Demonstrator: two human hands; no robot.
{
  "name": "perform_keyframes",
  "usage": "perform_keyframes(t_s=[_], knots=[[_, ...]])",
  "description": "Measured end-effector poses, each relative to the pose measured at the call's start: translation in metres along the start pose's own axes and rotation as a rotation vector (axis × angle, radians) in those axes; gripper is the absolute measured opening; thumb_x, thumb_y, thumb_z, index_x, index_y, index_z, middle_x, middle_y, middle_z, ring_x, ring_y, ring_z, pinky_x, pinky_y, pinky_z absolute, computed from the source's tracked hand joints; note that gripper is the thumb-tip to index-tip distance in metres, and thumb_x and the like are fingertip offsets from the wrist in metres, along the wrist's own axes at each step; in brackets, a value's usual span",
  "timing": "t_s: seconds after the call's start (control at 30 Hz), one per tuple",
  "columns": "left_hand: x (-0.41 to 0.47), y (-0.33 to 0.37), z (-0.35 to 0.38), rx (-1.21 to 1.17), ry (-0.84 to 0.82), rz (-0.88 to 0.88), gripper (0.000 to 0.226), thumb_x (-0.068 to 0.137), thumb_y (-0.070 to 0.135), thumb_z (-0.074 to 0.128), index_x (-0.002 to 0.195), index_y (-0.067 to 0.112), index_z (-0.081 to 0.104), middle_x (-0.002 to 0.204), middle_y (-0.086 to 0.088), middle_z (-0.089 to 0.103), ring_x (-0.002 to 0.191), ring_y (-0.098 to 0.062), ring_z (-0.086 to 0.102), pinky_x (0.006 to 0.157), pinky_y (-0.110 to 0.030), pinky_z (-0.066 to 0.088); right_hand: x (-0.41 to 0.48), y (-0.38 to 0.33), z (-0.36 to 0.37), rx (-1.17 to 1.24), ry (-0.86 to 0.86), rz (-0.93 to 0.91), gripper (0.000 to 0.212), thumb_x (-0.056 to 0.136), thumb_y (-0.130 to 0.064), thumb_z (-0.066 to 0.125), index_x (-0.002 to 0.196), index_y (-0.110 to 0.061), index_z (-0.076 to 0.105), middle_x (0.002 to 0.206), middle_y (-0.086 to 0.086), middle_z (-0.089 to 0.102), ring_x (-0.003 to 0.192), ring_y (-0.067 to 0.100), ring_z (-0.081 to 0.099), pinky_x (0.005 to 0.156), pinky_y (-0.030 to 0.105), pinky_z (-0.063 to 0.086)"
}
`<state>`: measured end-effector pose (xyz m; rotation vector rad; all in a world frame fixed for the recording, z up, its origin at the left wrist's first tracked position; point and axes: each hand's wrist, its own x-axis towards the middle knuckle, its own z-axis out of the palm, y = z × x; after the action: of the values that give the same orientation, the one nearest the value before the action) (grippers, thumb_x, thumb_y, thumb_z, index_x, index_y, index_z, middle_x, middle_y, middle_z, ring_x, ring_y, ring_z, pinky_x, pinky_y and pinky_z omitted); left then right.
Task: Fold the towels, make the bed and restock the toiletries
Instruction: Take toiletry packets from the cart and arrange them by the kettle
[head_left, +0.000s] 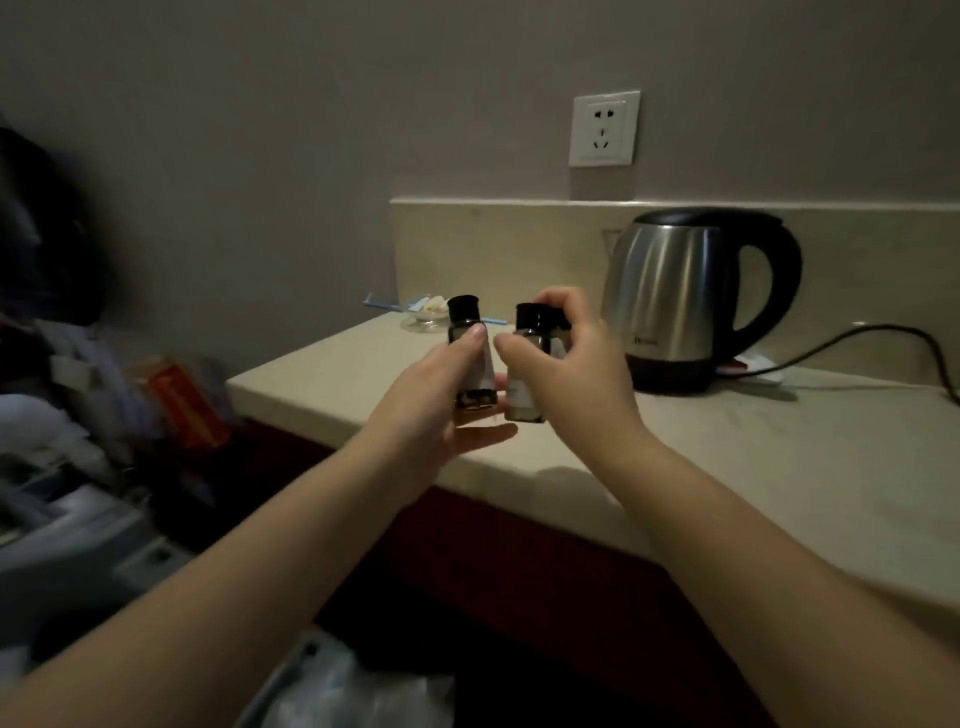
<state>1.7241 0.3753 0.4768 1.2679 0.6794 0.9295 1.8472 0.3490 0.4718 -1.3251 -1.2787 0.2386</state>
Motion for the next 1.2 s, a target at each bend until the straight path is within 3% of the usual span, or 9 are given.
perform_keyframes(t_s=[0.13,0.3,0.4,0.5,0.57,0.63,0.77,1.0,1.2], knots=[[-0.126,-0.042,0.024,-0.095,0.049,0.011,0.041,0.099,0.031,0.042,0.123,0.000,0.052,0.108,-0.017,0.065,0.085,-0.018,0.068,0.064,-0.033,0.057,-0.133,-0.017,-0.004,0.103,0.071,0.023,0.027,0.084,-0.038,0.063,0.104,-0.034,0.045,0.104,-0.007,0.048,0.082,-0.010,0.050,0.065,0.001,0.037],[-0.278,-0.071,0.017,-0.096,0.150,-0.119,0.045,0.080,0.028,0.061,0.119,0.005,0.052,0.099,-0.009,0.069,0.089,-0.019,0.069,0.065,-0.027,0.055,-0.273,-0.053,0.001,0.175,-0.065,0.166,0.028,0.093,-0.042,0.050,0.120,-0.038,0.045,0.116,-0.012,0.037,0.098,0.004,0.050,0.073,0.010,0.039],[-0.356,-0.067,-0.023,-0.022,0.265,-0.091,0.040,0.080,0.019,0.065,0.117,0.010,0.054,0.104,-0.011,0.069,0.097,-0.028,0.067,0.073,-0.033,0.056,-0.329,-0.102,0.027,0.257,-0.240,0.166,0.045,0.093,-0.046,0.046,0.135,-0.049,0.030,0.127,-0.021,0.030,0.113,-0.009,0.035,0.082,0.001,0.030],[-0.421,-0.052,-0.068,-0.046,0.420,-0.037,0.044,0.074,0.019,0.069,0.114,0.008,0.057,0.104,-0.014,0.069,0.095,-0.027,0.068,0.071,-0.030,0.055,-0.372,-0.152,0.065,0.336,-0.373,0.089,0.048,0.094,-0.042,0.047,0.134,-0.051,0.020,0.132,-0.026,0.028,0.111,-0.024,0.028,0.086,-0.006,0.025],[-0.462,-0.042,-0.101,-0.090,0.527,0.007,0.044,0.069,0.020,0.070,0.110,0.008,0.059,0.101,-0.014,0.070,0.093,-0.027,0.069,0.070,-0.031,0.056,-0.399,-0.184,0.097,0.388,-0.463,0.085,0.052,0.095,-0.040,0.048,0.141,-0.045,0.024,0.135,-0.023,0.033,0.118,-0.016,0.033,0.093,0.003,0.031],[-0.507,-0.032,-0.139,-0.127,0.657,0.052,0.039,0.068,0.018,0.067,0.106,0.009,0.060,0.096,-0.011,0.072,0.088,-0.024,0.070,0.067,-0.031,0.058,-0.429,-0.215,0.134,0.429,-0.541,0.088,0.052,0.097,-0.039,0.046,0.145,-0.039,0.025,0.140,-0.016,0.039,0.124,-0.001,0.041,0.100,0.022,0.040],[-0.604,-0.024,-0.239,-0.203,0.892,0.089,0.036,0.069,0.015,0.061,0.105,0.012,0.060,0.091,-0.008,0.073,0.082,-0.020,0.071,0.069,-0.036,0.060,-0.499,-0.280,0.243,0.466,-0.694,0.078,0.049,0.091,-0.047,0.038,0.139,-0.045,0.028,0.133,0.001,0.051,0.119,0.020,0.052,0.098,0.044,0.047],[-0.742,-0.004,-0.432,-0.230,1.158,0.058,0.050,0.068,0.014,0.064,0.117,0.009,0.057,0.104,-0.014,0.071,0.091,-0.025,0.070,0.073,-0.036,0.060,-0.597,-0.387,0.440,0.489,-0.901,0.047,0.046,0.095,-0.035,0.047,0.139,-0.037,0.035,0.139,-0.008,0.047,0.123,0.011,0.049,0.103,0.041,0.044],[-0.701,0.012,-0.560,-0.310,1.063,0.081,0.050,0.068,0.013,0.065,0.118,0.010,0.057,0.104,-0.012,0.071,0.094,-0.025,0.069,0.084,-0.041,0.056,-0.564,-0.399,0.542,0.436,-0.835,0.024,0.035,0.092,-0.037,0.049,0.105,-0.067,0.039,0.113,-0.033,0.052,0.106,0.011,0.060,0.089,0.043,0.052]])
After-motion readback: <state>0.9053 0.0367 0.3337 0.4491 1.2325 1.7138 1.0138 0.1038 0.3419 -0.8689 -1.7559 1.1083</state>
